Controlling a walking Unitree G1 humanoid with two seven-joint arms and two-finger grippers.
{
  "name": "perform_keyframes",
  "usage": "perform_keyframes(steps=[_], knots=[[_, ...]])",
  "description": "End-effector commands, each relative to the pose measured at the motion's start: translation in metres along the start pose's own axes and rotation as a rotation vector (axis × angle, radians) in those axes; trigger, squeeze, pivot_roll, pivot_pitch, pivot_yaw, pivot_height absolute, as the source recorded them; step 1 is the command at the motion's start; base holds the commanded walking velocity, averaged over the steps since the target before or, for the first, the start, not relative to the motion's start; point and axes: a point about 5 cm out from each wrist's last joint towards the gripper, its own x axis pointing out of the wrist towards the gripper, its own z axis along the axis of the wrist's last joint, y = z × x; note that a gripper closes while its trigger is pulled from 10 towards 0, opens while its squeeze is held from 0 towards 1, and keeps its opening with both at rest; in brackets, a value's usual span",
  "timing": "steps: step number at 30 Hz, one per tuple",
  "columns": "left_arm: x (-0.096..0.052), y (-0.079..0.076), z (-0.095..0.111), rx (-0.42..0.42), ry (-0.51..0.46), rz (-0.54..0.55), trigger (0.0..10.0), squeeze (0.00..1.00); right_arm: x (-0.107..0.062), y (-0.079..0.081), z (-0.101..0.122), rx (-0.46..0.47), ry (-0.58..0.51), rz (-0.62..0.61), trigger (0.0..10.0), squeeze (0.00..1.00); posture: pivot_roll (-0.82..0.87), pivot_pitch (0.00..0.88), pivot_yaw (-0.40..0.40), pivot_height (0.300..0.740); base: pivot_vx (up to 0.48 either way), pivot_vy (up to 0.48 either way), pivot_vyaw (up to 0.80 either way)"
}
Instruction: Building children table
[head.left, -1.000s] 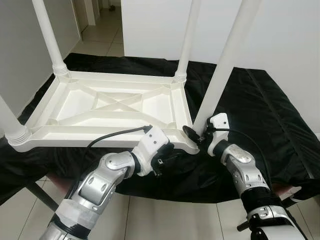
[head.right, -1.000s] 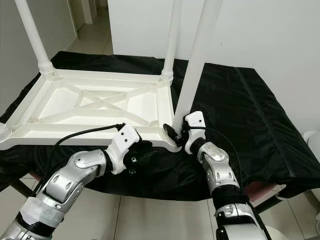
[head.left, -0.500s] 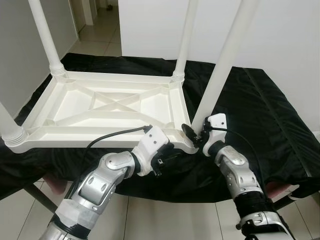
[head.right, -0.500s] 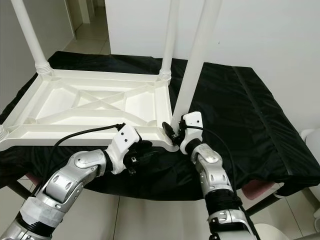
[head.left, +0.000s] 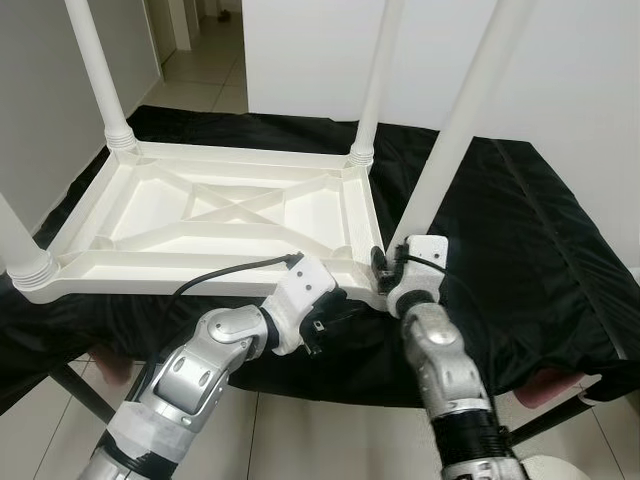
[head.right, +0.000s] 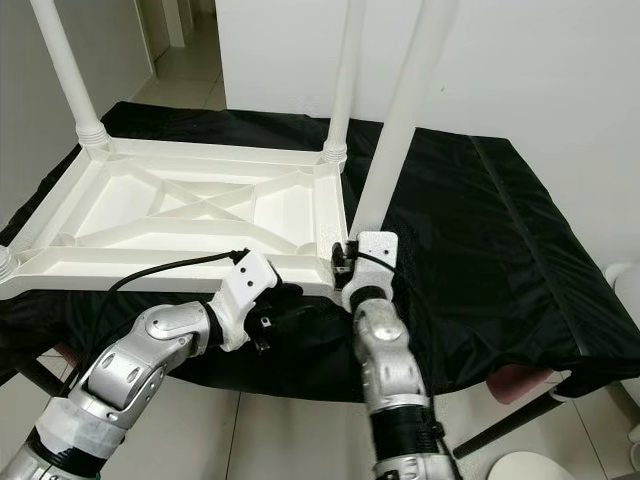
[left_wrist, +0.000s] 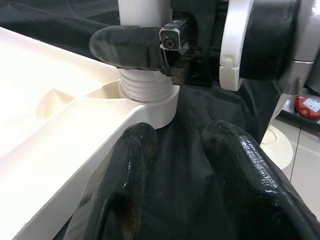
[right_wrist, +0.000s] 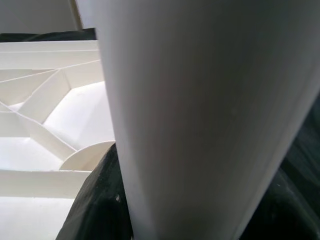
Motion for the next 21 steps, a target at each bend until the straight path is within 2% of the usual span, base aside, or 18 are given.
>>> perform_keyframes(steps=[1, 4, 8, 9, 10, 11, 19, 20, 21], knots=[[-0.001, -0.002, 0.000, -0.001, 0.004, -0.011, 10.0, 0.00, -0.004, 0.004, -0.004, 0.051, 0.016, -0.025, 10.0, 0.00, 0.04, 0.006, -0.050, 0.740, 0.000, 0.000, 0.00], [-0.001, -0.002, 0.000, 0.004, 0.005, -0.014, 10.0, 0.00, -0.005, 0.013, 0.000, 0.047, -0.012, 0.008, 10.0, 0.00, 0.04, 0.005, -0.045, 0.740, 0.000, 0.000, 0.00], [-0.001, -0.002, 0.001, 0.008, 0.006, -0.022, 10.0, 0.00, -0.005, 0.011, 0.003, 0.043, -0.022, 0.003, 10.0, 0.00, 0.03, 0.002, -0.044, 0.740, 0.000, 0.000, 0.00], [-0.001, -0.002, 0.001, 0.010, 0.007, -0.022, 10.0, 0.00, -0.005, 0.010, 0.005, 0.042, -0.031, 0.007, 10.0, 0.24, 0.03, 0.000, -0.045, 0.740, 0.000, 0.000, 0.00], [-0.001, -0.002, 0.001, 0.010, 0.007, -0.022, 10.0, 0.00, -0.005, 0.010, 0.005, 0.042, -0.031, 0.007, 10.0, 0.24, 0.03, 0.000, -0.045, 0.740, 0.000, 0.000, 0.00], [-0.001, -0.001, 0.001, 0.011, 0.006, -0.021, 10.0, 0.00, -0.006, 0.009, 0.007, 0.051, -0.038, 0.010, 10.0, 1.00, 0.04, 0.000, -0.047, 0.740, 0.000, 0.000, 0.00], [-0.001, -0.001, 0.001, 0.009, 0.005, -0.016, 10.0, 0.00, -0.006, -0.003, 0.010, 0.046, -0.041, 0.051, 10.0, 1.00, 0.04, 0.000, -0.048, 0.740, 0.000, 0.000, 0.00], [-0.001, -0.002, 0.000, 0.009, 0.007, -0.017, 10.0, 0.00, -0.005, -0.015, 0.009, 0.012, -0.027, 0.113, 10.0, 0.31, 0.03, 0.000, -0.046, 0.740, 0.000, 0.000, 0.00], [-0.001, -0.002, 0.000, 0.009, 0.007, -0.017, 10.0, 0.00, -0.005, -0.015, 0.009, 0.012, -0.027, 0.113, 10.0, 0.31, 0.03, 0.000, -0.046, 0.740, 0.000, 0.000, 0.00]])
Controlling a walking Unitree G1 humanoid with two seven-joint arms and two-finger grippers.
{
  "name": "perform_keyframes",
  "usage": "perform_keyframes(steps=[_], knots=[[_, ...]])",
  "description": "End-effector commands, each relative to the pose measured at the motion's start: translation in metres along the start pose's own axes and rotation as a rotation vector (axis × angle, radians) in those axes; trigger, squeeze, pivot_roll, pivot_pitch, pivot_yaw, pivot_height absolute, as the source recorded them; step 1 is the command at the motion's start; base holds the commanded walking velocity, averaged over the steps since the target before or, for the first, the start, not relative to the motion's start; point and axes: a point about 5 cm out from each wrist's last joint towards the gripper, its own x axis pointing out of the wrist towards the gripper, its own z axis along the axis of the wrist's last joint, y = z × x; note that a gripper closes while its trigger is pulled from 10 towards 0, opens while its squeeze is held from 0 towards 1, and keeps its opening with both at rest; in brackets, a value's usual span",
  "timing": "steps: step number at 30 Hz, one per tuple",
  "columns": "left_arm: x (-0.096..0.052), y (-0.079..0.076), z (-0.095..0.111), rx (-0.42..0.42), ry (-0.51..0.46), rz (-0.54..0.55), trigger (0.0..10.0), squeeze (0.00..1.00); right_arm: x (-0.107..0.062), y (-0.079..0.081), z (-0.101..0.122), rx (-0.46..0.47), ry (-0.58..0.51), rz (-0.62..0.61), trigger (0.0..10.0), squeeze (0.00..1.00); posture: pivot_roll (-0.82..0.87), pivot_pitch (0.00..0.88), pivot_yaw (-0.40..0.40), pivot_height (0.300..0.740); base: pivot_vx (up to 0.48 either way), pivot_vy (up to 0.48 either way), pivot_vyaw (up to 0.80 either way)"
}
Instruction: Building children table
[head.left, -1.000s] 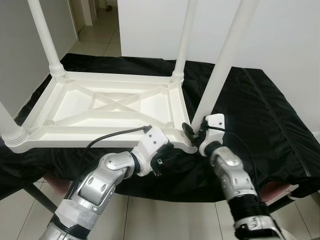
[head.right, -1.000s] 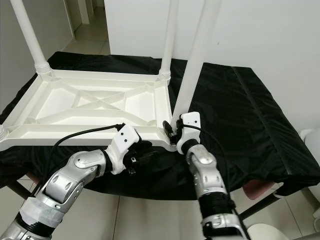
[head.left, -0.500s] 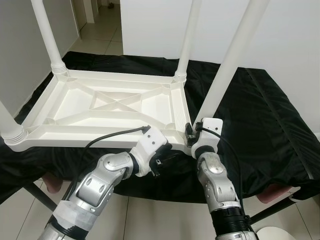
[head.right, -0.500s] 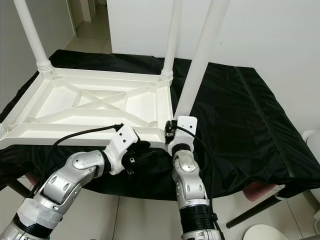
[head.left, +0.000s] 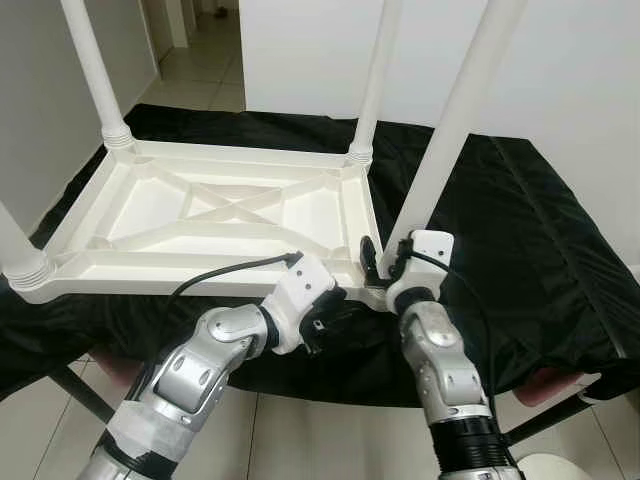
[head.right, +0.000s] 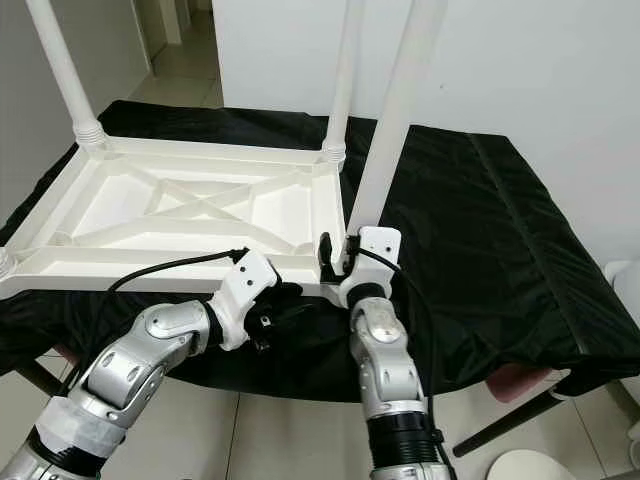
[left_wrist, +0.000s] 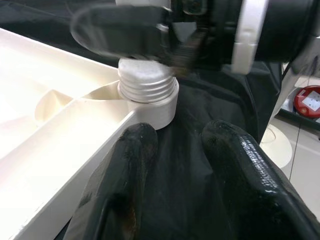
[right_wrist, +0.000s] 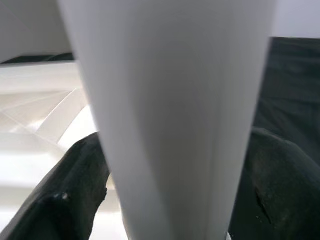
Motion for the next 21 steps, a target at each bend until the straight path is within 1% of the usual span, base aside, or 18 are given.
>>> perform_keyframes(steps=[1, 4, 6, 8, 9, 10, 12, 14, 18, 21], knots=[[0.000, -0.003, 0.001, 0.005, 0.002, -0.019, 10.0, 0.00, -0.002, -0.007, -0.004, 0.005, 0.032, 0.050, 10.0, 0.00, 0.03, 0.000, -0.046, 0.740, 0.000, 0.000, 0.00], [0.000, -0.002, 0.001, 0.007, 0.002, -0.017, 10.0, 0.00, -0.002, -0.018, -0.008, -0.023, 0.062, 0.168, 10.0, 0.00, 0.03, 0.000, -0.044, 0.740, 0.000, 0.000, 0.00], [0.000, -0.002, 0.001, 0.007, 0.002, -0.017, 10.0, 0.00, -0.002, -0.018, -0.008, -0.023, 0.062, 0.168, 10.0, 0.00, 0.03, 0.000, -0.044, 0.740, 0.000, 0.000, 0.00], [0.000, -0.001, 0.002, 0.006, -0.001, -0.014, 10.0, 0.00, 0.000, -0.023, -0.006, -0.062, 0.045, 0.234, 10.0, 0.00, 0.03, 0.000, -0.042, 0.740, 0.000, 0.000, 0.00], [0.000, -0.001, 0.002, 0.006, -0.001, -0.014, 10.0, 0.00, 0.000, -0.023, -0.006, -0.062, 0.045, 0.234, 10.0, 0.00, 0.03, 0.000, -0.042, 0.740, 0.000, 0.000, 0.00], [0.001, 0.000, 0.002, 0.006, -0.001, -0.014, 10.0, 0.00, 0.001, -0.024, -0.006, -0.067, 0.044, 0.260, 10.0, 0.00, 0.03, 0.000, -0.042, 0.740, 0.000, 0.000, 0.00], [0.001, -0.001, 0.002, 0.006, -0.001, -0.016, 10.0, 0.00, 0.004, -0.022, -0.005, -0.099, 0.049, 0.362, 10.0, 0.00, 0.03, 0.000, -0.038, 0.740, 0.000, 0.000, 0.00], [0.001, -0.001, 0.002, 0.007, -0.001, -0.018, 10.0, 0.00, 0.006, -0.021, -0.006, -0.131, 0.067, 0.427, 10.0, 0.00, 0.03, 0.000, -0.035, 0.740, 0.000, 0.000, 0.00], [0.002, -0.001, 0.003, 0.008, -0.001, -0.020, 10.0, 0.00, 0.011, -0.023, -0.009, -0.175, 0.085, 0.466, 10.0, 0.00, 0.03, 0.000, -0.035, 0.740, 0.000, 0.000, 0.00], [0.002, 0.000, 0.003, 0.008, -0.002, -0.017, 10.0, 0.00, 0.019, -0.027, -0.008, -0.226, 0.103, 0.514, 10.0, 0.00, 0.03, 0.000, -0.035, 0.740, 0.000, 0.000, 0.00]])
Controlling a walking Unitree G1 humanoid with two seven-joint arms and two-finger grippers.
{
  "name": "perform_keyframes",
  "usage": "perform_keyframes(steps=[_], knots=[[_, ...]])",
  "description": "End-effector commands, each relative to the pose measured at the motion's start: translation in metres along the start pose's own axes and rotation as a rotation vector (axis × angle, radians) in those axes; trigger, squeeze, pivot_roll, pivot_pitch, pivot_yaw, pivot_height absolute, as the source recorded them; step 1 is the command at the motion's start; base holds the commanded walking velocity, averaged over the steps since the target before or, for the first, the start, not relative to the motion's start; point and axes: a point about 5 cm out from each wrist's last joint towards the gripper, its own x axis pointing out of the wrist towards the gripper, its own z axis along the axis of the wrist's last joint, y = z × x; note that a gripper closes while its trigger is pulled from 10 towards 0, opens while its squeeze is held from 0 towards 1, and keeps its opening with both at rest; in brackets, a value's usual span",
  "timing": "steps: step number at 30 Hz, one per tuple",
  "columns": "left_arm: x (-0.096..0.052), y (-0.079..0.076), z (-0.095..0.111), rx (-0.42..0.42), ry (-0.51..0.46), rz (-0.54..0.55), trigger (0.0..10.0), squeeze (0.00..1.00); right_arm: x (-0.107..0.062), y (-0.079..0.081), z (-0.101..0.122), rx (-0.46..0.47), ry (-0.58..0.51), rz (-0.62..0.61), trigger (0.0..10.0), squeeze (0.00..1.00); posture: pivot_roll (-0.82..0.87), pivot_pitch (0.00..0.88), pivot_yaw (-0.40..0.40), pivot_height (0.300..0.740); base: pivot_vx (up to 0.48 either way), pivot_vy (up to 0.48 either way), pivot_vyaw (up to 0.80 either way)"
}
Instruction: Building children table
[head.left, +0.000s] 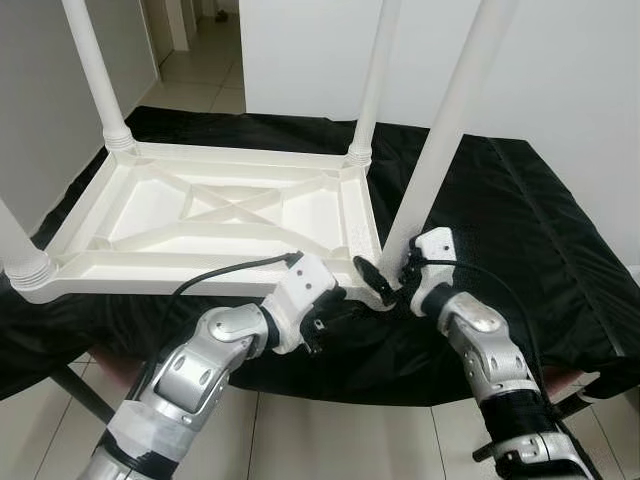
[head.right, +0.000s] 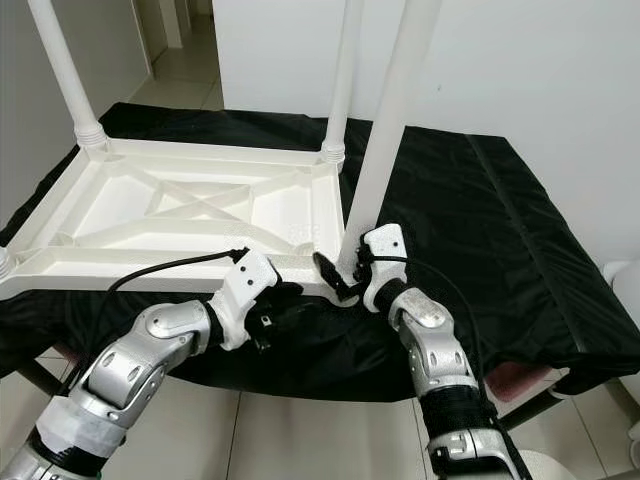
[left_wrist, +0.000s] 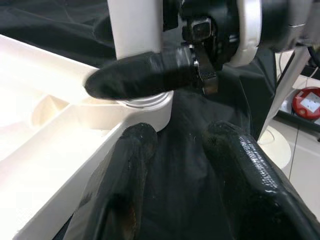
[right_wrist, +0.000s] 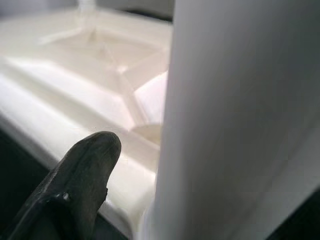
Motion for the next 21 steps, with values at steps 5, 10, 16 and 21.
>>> perform_keyframes(steps=[5, 10, 16, 21], knots=[[0.001, 0.000, 0.002, 0.007, 0.002, -0.012, 10.0, 0.00, 0.003, -0.007, 0.000, -0.026, 0.022, 0.041, 10.0, 0.00, 0.04, 0.000, -0.038, 0.740, 0.000, 0.000, 0.00], [-0.001, 0.001, 0.002, 0.003, 0.001, 0.003, 10.0, 0.00, 0.001, -0.014, -0.005, -0.021, 0.041, 0.051, 0.0, 0.00, 0.05, 0.004, -0.046, 0.740, 0.000, 0.000, 0.00], [-0.001, 0.001, 0.002, 0.002, 0.003, 0.004, 10.0, 0.00, 0.000, -0.015, -0.010, -0.006, 0.044, 0.064, 0.0, 0.00, 0.05, 0.011, -0.042, 0.740, 0.000, 0.000, 0.00], [-0.001, 0.001, 0.002, 0.001, 0.004, 0.002, 10.0, 0.00, 0.000, -0.014, -0.012, -0.007, 0.052, 0.050, 7.9, 0.00, 0.04, 0.013, -0.040, 0.740, 0.000, 0.000, 0.00]])
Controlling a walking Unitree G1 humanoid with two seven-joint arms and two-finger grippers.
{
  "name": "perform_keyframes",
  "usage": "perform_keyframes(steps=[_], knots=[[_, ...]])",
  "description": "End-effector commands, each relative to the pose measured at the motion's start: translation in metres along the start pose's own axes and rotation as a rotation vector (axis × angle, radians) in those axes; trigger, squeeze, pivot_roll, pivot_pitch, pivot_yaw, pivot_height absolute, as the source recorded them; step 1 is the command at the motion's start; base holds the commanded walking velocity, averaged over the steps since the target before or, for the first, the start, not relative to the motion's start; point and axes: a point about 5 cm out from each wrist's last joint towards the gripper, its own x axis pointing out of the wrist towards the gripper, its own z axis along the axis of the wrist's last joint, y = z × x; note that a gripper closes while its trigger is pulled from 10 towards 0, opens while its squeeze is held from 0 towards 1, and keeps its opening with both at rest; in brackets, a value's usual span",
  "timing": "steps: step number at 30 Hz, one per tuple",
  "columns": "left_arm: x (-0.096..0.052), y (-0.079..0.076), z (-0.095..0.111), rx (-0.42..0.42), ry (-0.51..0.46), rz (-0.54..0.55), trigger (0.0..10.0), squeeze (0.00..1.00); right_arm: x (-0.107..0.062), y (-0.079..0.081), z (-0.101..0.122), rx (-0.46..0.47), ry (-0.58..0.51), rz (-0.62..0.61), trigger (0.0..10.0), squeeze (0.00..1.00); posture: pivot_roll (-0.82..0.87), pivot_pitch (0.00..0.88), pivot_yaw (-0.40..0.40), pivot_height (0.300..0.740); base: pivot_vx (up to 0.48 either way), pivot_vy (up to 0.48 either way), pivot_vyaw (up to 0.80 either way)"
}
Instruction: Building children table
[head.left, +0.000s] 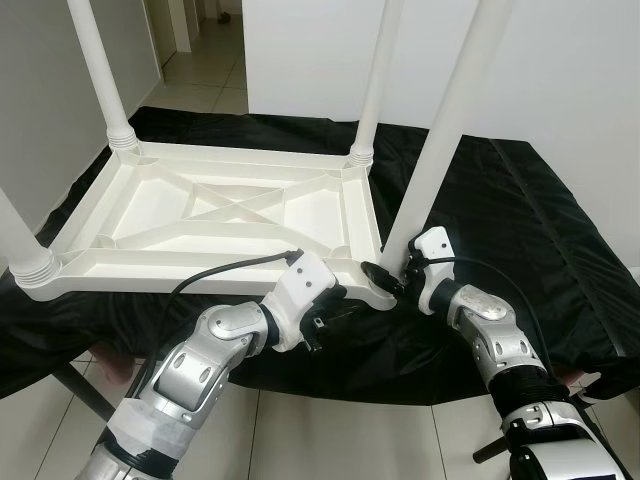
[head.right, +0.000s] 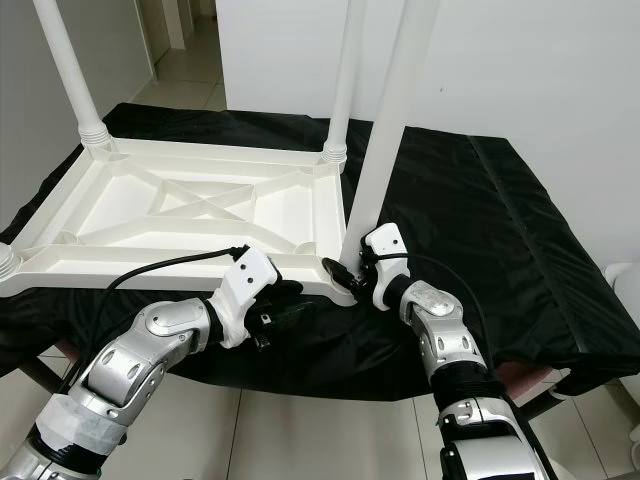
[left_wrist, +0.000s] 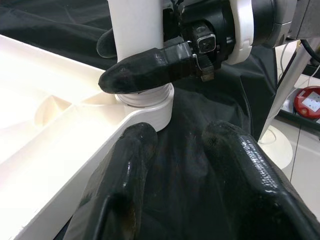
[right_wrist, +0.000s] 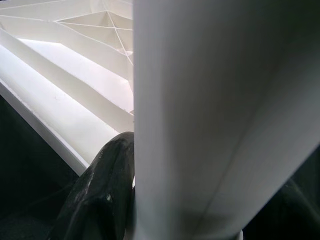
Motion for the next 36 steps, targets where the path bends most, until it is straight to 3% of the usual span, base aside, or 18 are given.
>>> perform_keyframes(steps=[1, 12, 18, 21, 23, 27, 31, 36], knots=[[-0.001, 0.000, 0.001, -0.001, 0.003, -0.001, 10.0, 0.00, -0.002, -0.001, -0.004, 0.015, 0.016, -0.027, 10.0, 0.00, 0.04, 0.016, -0.039, 0.740, 0.000, 0.000, 0.00], [-0.003, -0.002, -0.001, -0.007, 0.010, -0.005, 10.0, 0.00, 0.005, 0.012, -0.001, 0.085, 0.005, -0.165, 10.0, 0.00, 0.04, 0.024, -0.038, 0.740, 0.000, 0.000, 0.00], [-0.003, -0.003, -0.002, -0.010, 0.013, -0.010, 10.0, 0.00, 0.009, 0.019, -0.001, 0.187, 0.003, -0.392, 10.0, 0.00, 0.04, 0.018, -0.039, 0.740, 0.000, 0.000, 0.00], [-0.003, -0.004, -0.003, -0.011, 0.015, -0.011, 10.0, 0.00, 0.009, 0.023, -0.001, 0.204, -0.007, -0.436, 10.0, 0.00, 0.04, 0.016, -0.039, 0.740, 0.000, 0.000, 0.00], [-0.002, -0.007, -0.003, -0.013, 0.015, -0.019, 10.0, 0.00, 0.005, 0.033, -0.002, 0.234, -0.030, -0.604, 10.0, 0.00, 0.04, 0.013, -0.042, 0.740, 0.000, 0.000, 0.00], [-0.002, -0.007, -0.004, -0.013, 0.016, -0.022, 10.0, 0.00, 0.003, 0.041, -0.002, 0.267, -0.043, -0.723, 10.0, 0.00, 0.04, 0.010, -0.044, 0.740, 0.000, 0.000, 0.00], [-0.002, -0.006, -0.003, -0.012, 0.016, -0.022, 10.0, 0.00, 0.006, 0.054, -0.001, 0.330, -0.042, -0.777, 10.0, 0.00, 0.04, 0.005, -0.044, 0.740, 0.000, 0.000, 0.00], [-0.001, -0.006, -0.003, -0.011, 0.014, -0.025, 10.0, 0.00, 0.008, 0.055, 0.004, 0.334, -0.062, -0.762, 10.0, 0.00, 0.03, 0.000, -0.045, 0.740, 0.000, 0.000, 0.00]])
